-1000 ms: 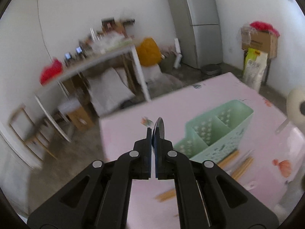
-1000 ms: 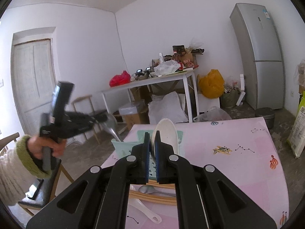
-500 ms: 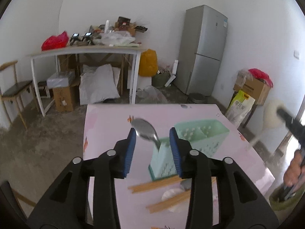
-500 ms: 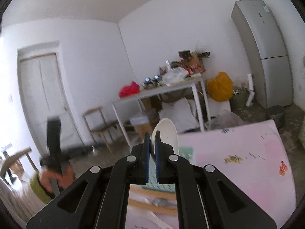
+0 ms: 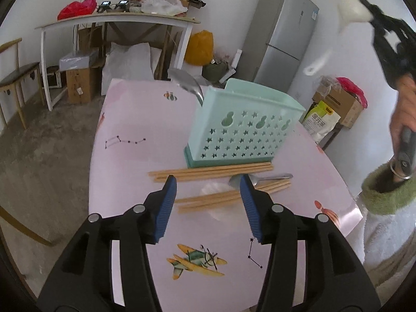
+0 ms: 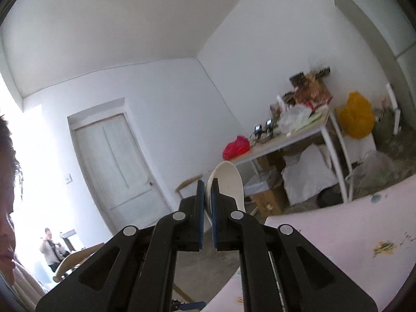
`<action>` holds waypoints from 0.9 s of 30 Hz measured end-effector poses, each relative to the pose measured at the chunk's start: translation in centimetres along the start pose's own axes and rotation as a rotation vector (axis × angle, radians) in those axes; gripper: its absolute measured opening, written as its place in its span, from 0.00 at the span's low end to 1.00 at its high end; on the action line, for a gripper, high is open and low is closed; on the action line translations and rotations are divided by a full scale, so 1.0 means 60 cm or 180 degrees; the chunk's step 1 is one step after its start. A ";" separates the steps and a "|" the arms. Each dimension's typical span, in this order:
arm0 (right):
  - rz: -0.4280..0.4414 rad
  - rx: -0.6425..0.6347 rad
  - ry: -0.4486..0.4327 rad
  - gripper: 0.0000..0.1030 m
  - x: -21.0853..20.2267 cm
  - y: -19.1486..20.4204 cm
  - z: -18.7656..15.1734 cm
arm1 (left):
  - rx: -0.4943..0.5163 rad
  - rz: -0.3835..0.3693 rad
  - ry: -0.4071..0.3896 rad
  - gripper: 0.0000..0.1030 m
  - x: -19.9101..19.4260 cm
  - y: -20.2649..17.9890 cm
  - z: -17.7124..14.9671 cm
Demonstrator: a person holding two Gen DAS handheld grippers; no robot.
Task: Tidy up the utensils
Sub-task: 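Lower the white spoon into the green holder and open the right gripper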
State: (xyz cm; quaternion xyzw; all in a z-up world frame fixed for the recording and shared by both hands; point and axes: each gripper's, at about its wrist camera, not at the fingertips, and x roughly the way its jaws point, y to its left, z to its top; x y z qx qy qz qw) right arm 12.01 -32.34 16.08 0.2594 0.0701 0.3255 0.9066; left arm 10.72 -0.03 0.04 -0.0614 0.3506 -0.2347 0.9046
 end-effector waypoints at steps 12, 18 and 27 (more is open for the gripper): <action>-0.0534 0.0639 0.0849 0.06 0.092 -0.162 -0.121 | -0.0009 0.0026 0.0097 0.49 0.019 0.009 -0.012; -0.0894 0.0442 0.0939 0.14 0.073 -0.157 -0.135 | -0.0027 0.0019 0.0129 0.52 0.026 0.010 -0.016; -0.1454 -0.0250 0.0428 0.39 0.005 -0.069 -0.100 | 0.0022 0.0107 0.0189 0.52 0.040 0.005 -0.021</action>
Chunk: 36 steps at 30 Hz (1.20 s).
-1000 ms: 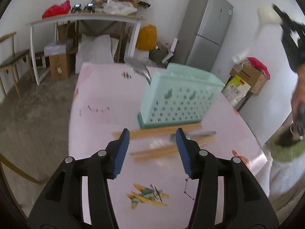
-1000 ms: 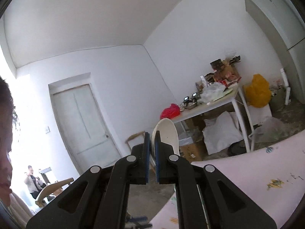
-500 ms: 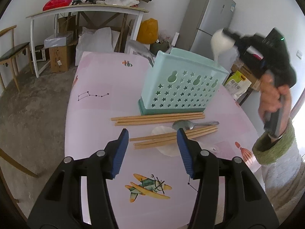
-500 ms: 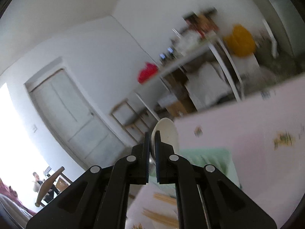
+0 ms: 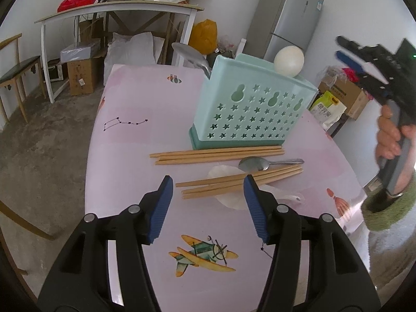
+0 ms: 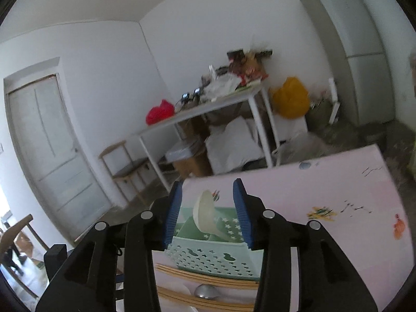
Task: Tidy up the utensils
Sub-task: 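Lower the white spoon into the green holder and open the right gripper, then reach the left gripper to the other white plastic spoon and grasp it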
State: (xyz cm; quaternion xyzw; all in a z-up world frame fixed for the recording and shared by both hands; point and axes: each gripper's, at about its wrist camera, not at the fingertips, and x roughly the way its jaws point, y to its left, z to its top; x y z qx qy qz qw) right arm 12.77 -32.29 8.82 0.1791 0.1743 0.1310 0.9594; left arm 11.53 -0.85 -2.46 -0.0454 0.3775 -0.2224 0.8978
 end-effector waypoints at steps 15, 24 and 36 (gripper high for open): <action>0.0148 0.0364 0.1399 0.39 0.008 0.000 -0.227 | -0.0405 -0.0302 0.0606 0.33 0.057 0.013 -0.038; -0.0068 0.0333 0.1597 0.39 0.012 0.006 -0.271 | -0.0696 -0.0371 0.0694 0.29 0.088 0.017 -0.037; -0.0035 0.0384 0.1561 0.39 0.015 0.013 -0.279 | -0.0724 -0.0011 0.0760 0.13 0.109 -0.003 -0.018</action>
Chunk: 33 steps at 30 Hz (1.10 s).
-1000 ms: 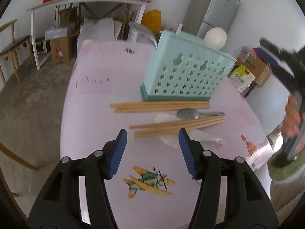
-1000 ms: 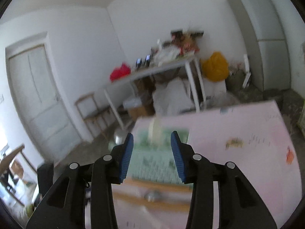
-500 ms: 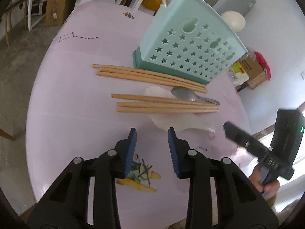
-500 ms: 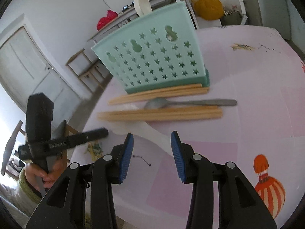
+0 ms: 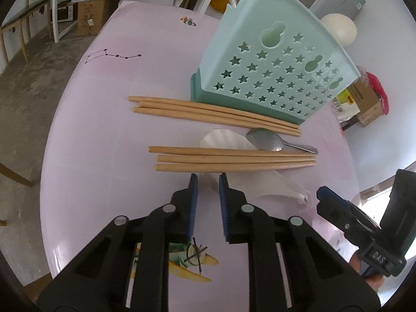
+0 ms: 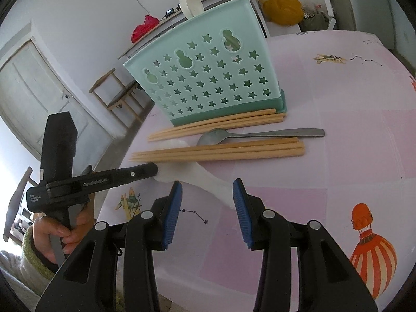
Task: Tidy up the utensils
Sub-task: 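Reach the left gripper to the other white plastic spoon and grasp it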
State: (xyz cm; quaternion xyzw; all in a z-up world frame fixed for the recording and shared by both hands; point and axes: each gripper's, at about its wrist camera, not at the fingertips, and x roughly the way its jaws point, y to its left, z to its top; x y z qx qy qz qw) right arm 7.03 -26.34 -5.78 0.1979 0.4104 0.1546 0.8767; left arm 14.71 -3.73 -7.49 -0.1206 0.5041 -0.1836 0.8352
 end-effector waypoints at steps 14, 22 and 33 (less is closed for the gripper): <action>0.0082 0.0069 -0.0057 0.39 -0.011 -0.002 -0.011 | -0.0275 0.0066 -0.0099 0.08 0.018 -0.005 0.020; 0.0132 0.0106 -0.0095 0.39 -0.017 -0.009 -0.009 | -0.0555 0.0033 -0.0030 0.05 -0.022 0.016 -0.012; 0.0184 0.0102 -0.0134 0.39 -0.022 -0.005 -0.011 | -0.0840 0.0100 0.0182 0.06 -0.070 0.045 -0.084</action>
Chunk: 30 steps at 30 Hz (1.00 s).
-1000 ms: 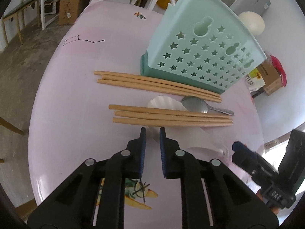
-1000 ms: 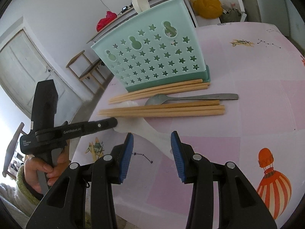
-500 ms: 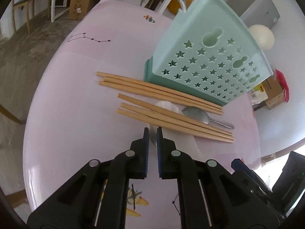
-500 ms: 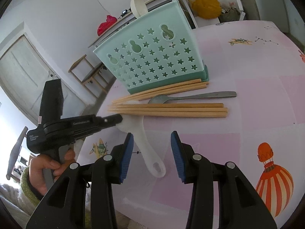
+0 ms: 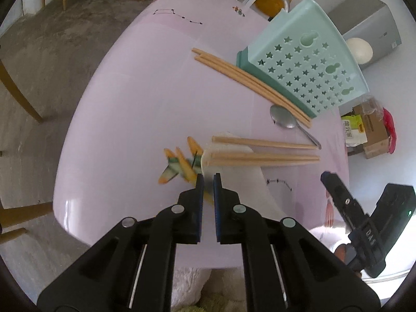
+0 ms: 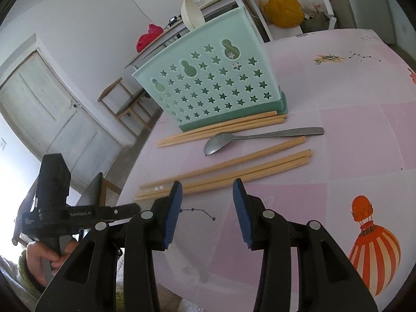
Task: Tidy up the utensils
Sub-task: 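Reach the left gripper to the other white plastic spoon and grasp it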
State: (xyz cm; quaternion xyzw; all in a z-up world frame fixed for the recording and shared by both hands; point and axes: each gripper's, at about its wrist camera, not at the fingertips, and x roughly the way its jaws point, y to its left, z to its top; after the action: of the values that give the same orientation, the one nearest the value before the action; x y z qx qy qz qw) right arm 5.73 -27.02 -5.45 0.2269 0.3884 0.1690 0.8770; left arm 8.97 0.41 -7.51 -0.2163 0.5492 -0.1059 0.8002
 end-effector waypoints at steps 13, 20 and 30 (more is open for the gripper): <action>0.0018 0.0036 -0.0071 0.39 -0.014 -0.005 0.001 | -0.0022 0.0277 -0.0157 0.07 -0.029 0.039 -0.008; 0.0060 0.0023 -0.0039 0.39 -0.010 -0.002 0.001 | 0.0030 0.0285 -0.0168 0.25 -0.043 0.049 -0.002; 0.0070 0.0014 0.0001 0.39 -0.006 0.004 -0.001 | 0.0341 0.0104 -0.0057 0.32 -0.025 0.046 0.025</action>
State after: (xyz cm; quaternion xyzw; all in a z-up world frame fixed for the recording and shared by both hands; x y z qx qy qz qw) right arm 5.40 -26.99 -5.15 0.2330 0.3864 0.1778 0.8745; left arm 9.61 3.81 -7.05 -0.1650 0.5390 -0.1202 0.8172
